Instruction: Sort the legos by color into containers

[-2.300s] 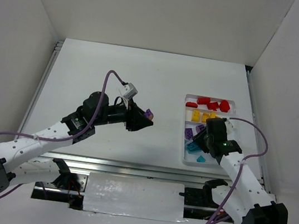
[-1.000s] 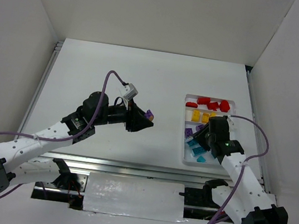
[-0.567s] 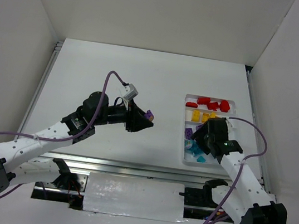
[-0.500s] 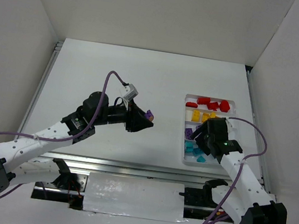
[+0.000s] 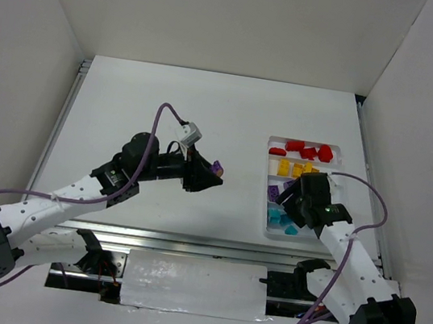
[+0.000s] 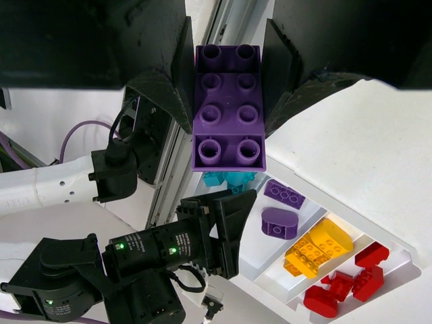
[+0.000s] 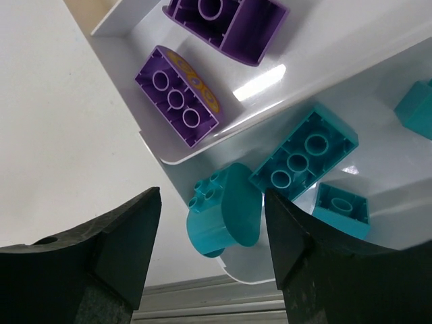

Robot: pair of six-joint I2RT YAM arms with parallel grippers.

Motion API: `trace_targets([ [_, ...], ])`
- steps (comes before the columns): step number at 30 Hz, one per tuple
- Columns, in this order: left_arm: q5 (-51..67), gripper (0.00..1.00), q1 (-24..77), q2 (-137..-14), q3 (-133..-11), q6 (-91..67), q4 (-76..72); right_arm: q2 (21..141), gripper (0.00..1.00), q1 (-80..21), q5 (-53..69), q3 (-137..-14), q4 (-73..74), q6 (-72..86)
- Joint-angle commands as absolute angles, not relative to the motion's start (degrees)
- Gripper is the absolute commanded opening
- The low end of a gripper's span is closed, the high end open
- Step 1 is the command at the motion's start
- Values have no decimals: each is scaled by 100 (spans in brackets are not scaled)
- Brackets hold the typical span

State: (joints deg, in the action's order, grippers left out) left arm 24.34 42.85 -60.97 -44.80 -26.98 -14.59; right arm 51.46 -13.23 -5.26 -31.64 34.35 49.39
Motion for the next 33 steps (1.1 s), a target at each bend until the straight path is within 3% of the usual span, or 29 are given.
trace_targets([
  [1,2540,0,4307,-6117,-4720,-2601,-1802,5055,69,-1301,-290,-3059,3533,4913],
  [5,2435,0,4307,-6257,-4790,-2628,-1775,4493,63,-1301,-579,-3207,3787,5019],
  [10,2899,0,4298,-6740,-5114,-2742,-2029,3842,68,-1310,-765,-4146,4403,4651],
  [18,3902,0,4684,-7444,-5036,-1672,-3462,3868,85,-1379,1972,-4790,4141,4411],
  [20,3868,0,4947,-7628,-5097,-1223,-3489,3745,93,-1441,2310,-4667,3790,4675],
  [24,3666,0,5308,-8041,-5676,-520,-2640,3507,93,-1521,2767,-4579,3587,4869],
  [33,3208,0,5616,-8429,-6108,-193,-2268,3059,88,-1591,3296,-4360,3278,5019],
])
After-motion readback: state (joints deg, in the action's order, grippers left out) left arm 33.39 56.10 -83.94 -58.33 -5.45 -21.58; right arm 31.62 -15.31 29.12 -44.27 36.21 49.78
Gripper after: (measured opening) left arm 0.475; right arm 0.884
